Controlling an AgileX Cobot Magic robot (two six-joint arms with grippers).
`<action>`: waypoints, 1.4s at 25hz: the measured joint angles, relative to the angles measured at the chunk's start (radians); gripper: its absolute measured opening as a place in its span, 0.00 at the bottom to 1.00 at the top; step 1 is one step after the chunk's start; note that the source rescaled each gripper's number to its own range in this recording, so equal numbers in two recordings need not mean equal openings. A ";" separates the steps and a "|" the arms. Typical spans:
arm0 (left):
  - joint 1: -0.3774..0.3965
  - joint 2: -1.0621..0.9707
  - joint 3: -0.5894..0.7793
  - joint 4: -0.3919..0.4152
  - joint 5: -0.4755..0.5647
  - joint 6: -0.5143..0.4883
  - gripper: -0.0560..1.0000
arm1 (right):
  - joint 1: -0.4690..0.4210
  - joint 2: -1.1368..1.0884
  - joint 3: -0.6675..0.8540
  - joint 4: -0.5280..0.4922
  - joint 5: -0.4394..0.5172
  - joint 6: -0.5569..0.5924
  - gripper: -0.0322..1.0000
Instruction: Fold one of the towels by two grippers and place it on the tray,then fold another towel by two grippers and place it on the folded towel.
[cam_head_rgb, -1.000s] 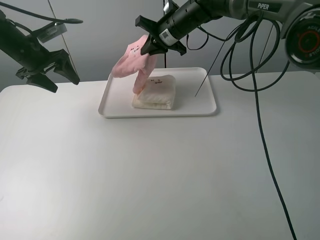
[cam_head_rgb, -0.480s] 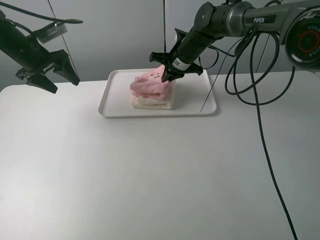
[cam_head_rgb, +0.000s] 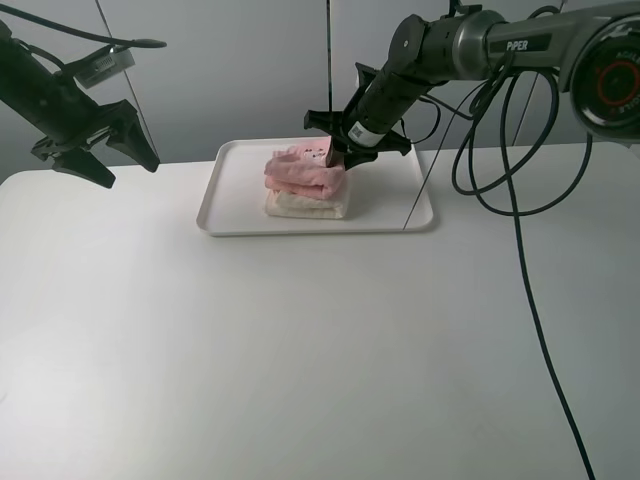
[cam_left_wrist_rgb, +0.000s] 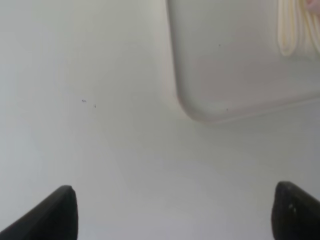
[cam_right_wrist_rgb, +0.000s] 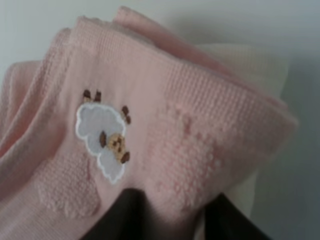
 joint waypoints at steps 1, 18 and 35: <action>0.000 0.000 0.000 0.000 0.000 0.000 1.00 | 0.000 0.000 0.000 0.000 0.000 0.000 0.58; 0.000 0.000 0.000 -0.030 0.003 0.000 1.00 | 0.000 -0.129 0.001 -0.272 0.178 0.000 1.00; 0.000 -0.345 0.464 -0.186 -0.256 0.240 1.00 | 0.000 -0.875 0.628 -0.473 0.151 0.050 1.00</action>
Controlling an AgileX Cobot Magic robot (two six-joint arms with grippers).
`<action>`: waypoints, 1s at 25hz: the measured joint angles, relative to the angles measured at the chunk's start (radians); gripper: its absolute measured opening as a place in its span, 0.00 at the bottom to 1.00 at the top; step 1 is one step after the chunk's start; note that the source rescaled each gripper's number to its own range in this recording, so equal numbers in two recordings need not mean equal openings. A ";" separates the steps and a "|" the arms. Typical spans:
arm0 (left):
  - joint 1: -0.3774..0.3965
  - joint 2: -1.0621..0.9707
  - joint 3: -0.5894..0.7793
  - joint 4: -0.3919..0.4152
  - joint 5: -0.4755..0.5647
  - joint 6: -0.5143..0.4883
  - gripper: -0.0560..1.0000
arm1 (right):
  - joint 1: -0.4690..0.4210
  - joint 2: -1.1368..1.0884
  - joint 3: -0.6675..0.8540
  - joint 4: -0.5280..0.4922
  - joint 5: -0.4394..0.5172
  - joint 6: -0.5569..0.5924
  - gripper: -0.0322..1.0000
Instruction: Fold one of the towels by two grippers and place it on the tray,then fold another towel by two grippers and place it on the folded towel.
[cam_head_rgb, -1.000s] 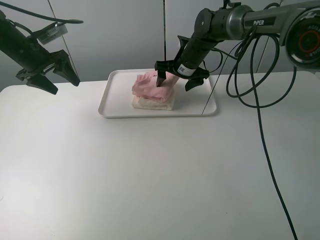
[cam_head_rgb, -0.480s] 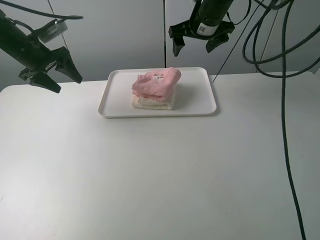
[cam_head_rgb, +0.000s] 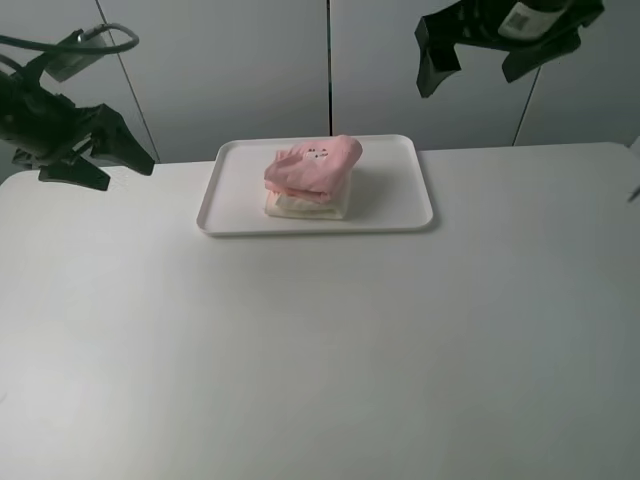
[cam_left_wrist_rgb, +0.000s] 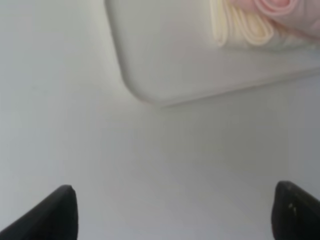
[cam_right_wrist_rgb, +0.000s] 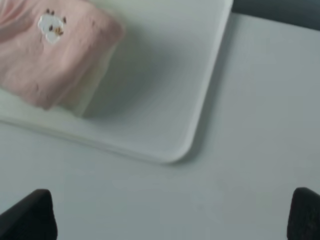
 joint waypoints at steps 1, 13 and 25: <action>0.000 -0.050 0.040 0.000 -0.026 0.005 1.00 | 0.000 -0.076 0.072 -0.002 -0.004 0.000 1.00; 0.000 -0.620 0.241 0.129 0.012 -0.063 1.00 | 0.000 -0.796 0.513 -0.020 0.112 0.004 1.00; 0.000 -1.119 0.449 0.262 0.170 -0.227 1.00 | 0.000 -1.179 0.658 -0.020 0.231 -0.009 1.00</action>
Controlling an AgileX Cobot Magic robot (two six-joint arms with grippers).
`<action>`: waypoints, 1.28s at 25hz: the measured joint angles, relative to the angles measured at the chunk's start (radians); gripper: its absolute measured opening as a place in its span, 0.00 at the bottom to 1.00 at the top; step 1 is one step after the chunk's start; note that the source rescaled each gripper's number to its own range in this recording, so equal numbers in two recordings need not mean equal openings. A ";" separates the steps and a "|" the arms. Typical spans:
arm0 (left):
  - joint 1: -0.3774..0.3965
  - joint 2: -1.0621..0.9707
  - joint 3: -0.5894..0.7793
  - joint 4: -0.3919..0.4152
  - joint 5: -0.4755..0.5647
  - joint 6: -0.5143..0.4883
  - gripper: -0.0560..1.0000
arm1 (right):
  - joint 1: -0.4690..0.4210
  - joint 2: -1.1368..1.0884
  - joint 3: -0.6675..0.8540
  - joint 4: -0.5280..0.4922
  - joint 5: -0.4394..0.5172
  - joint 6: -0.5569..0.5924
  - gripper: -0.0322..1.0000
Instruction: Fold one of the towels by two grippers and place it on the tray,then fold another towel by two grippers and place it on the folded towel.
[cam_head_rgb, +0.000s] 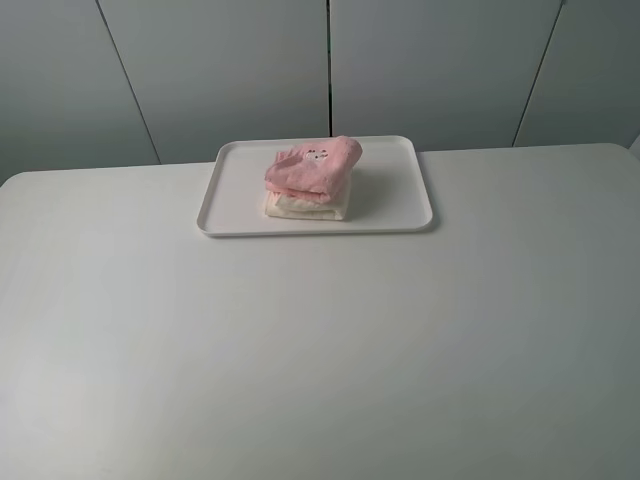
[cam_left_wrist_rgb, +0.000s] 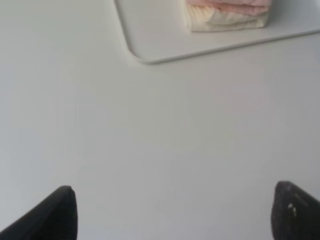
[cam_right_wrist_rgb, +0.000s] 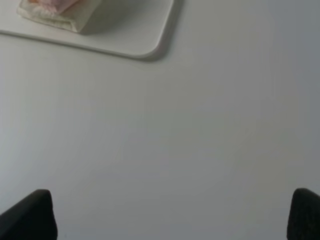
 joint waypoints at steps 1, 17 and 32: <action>0.000 -0.043 0.012 0.011 0.010 -0.014 1.00 | 0.000 -0.017 0.005 0.000 0.009 -0.001 1.00; 0.000 -0.485 0.084 0.207 0.207 -0.213 1.00 | 0.000 -0.128 0.154 0.023 -0.015 -0.079 1.00; 0.000 -0.592 0.165 0.237 0.116 -0.227 1.00 | 0.000 -0.364 0.169 0.070 -0.043 -0.132 1.00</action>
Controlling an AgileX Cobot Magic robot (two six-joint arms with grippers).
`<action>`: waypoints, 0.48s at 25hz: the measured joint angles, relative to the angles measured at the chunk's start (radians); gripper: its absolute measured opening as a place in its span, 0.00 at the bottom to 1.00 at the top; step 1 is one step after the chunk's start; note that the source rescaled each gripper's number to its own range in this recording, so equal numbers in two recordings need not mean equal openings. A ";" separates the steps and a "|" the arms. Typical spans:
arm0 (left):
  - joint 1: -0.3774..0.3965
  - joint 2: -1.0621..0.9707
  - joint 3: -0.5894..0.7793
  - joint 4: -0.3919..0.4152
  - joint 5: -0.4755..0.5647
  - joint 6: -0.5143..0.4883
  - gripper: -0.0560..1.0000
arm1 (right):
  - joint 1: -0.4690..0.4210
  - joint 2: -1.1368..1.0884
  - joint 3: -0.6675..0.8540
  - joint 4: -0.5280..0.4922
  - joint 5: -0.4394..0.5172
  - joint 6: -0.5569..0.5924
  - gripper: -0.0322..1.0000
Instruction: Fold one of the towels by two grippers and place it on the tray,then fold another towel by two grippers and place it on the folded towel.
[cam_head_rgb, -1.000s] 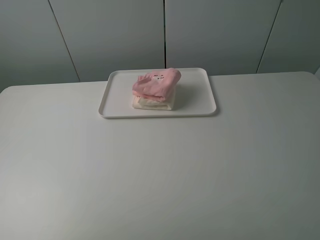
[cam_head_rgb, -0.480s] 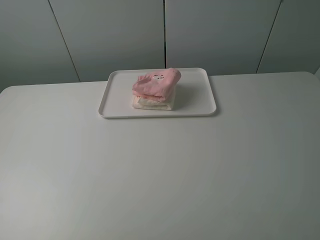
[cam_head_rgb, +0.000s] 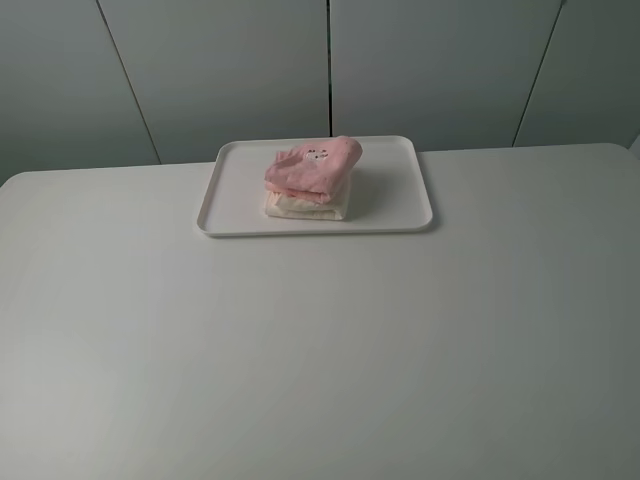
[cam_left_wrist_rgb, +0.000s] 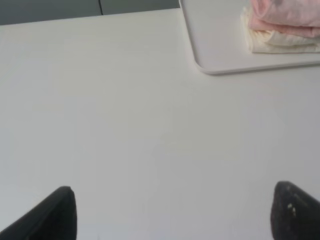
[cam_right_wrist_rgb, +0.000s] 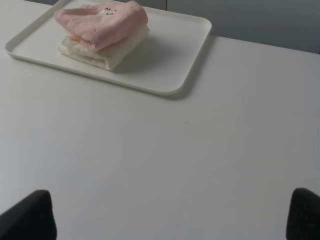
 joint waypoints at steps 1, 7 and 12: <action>0.000 0.000 0.006 0.004 -0.011 0.000 1.00 | 0.000 0.000 0.000 -0.002 0.000 0.000 1.00; 0.000 0.000 0.012 0.019 -0.027 -0.010 1.00 | 0.000 -0.002 0.000 -0.002 -0.002 0.002 1.00; 0.000 0.000 0.012 0.024 -0.028 -0.013 1.00 | 0.000 -0.002 0.000 -0.002 -0.002 0.002 1.00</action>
